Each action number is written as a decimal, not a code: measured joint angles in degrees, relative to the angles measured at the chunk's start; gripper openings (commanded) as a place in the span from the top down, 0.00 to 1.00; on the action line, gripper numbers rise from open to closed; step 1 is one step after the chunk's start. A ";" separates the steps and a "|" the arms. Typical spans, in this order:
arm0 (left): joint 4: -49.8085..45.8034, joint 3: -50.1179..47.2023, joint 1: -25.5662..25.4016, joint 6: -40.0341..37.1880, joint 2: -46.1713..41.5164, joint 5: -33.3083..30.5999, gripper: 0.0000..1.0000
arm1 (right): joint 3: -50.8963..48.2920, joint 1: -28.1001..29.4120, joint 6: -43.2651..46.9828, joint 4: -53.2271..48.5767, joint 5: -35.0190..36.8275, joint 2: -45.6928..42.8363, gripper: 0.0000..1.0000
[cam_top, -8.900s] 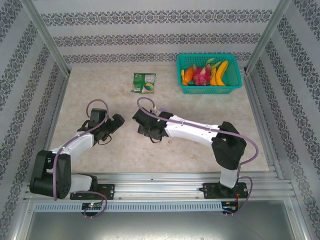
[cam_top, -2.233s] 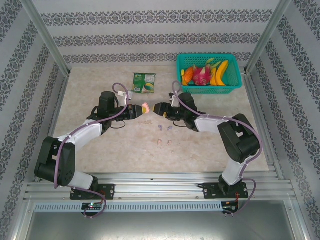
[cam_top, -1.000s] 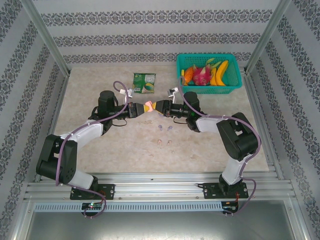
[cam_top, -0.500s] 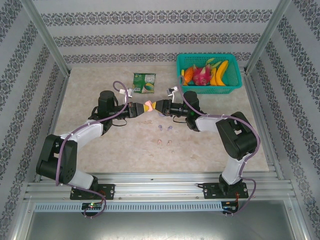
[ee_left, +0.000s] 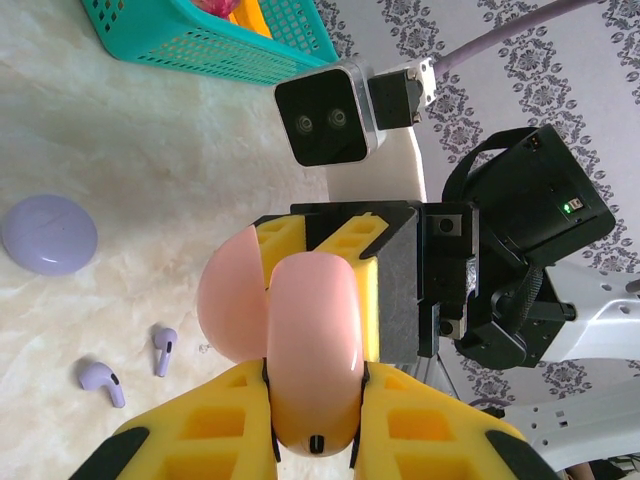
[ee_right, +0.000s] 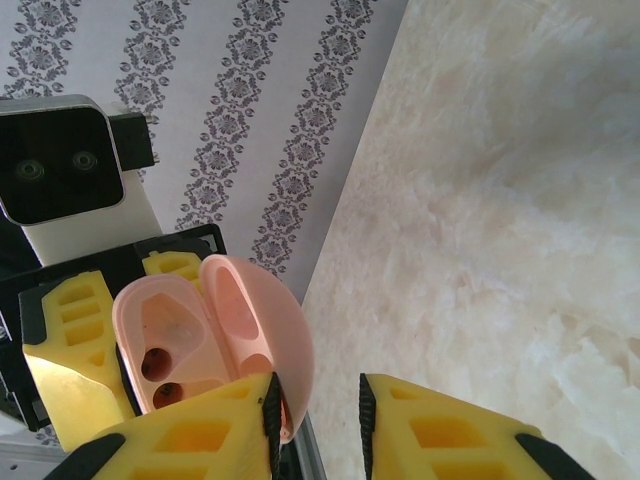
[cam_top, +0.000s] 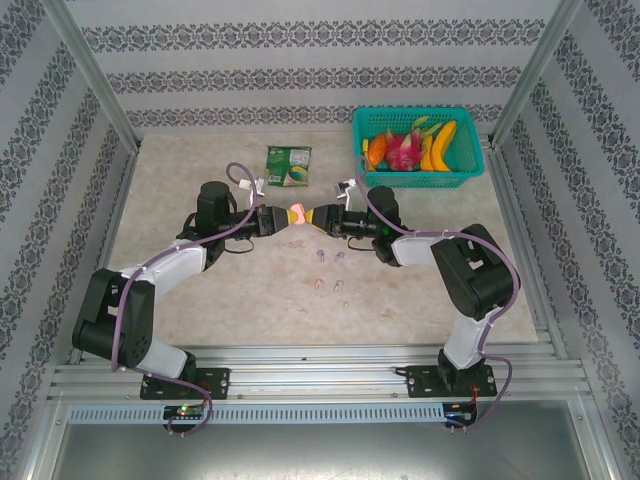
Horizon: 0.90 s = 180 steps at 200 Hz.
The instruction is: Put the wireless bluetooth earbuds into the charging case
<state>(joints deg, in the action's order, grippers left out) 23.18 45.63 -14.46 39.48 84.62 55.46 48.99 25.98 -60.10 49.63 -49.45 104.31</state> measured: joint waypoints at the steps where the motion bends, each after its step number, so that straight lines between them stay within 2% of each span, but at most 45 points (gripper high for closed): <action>1: 0.00 0.00 0.00 0.00 0.00 0.00 1.00 | 0.00 0.00 0.00 0.00 0.00 0.00 0.71; 91: 0.02 0.92 -0.04 -0.02 0.04 -0.20 1.00 | 2.91 0.07 -0.02 -1.01 -0.59 0.50 0.73; 115: 0.00 0.92 -0.04 -0.02 0.04 -0.50 1.00 | 3.50 0.07 -0.04 -1.36 -0.96 1.01 0.76; 144: -0.02 0.92 -0.04 -0.04 0.09 -0.90 1.00 | 3.58 0.07 0.00 -1.51 -1.05 1.14 0.87; 180: -0.02 0.92 -0.04 -0.02 0.11 -1.09 1.00 | 3.58 0.04 0.02 -1.77 -1.14 1.18 0.88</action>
<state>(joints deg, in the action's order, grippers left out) 23.16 46.54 -14.50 39.46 84.73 54.37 52.58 26.02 -60.07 47.86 -50.59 105.49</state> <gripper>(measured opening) 0.188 0.124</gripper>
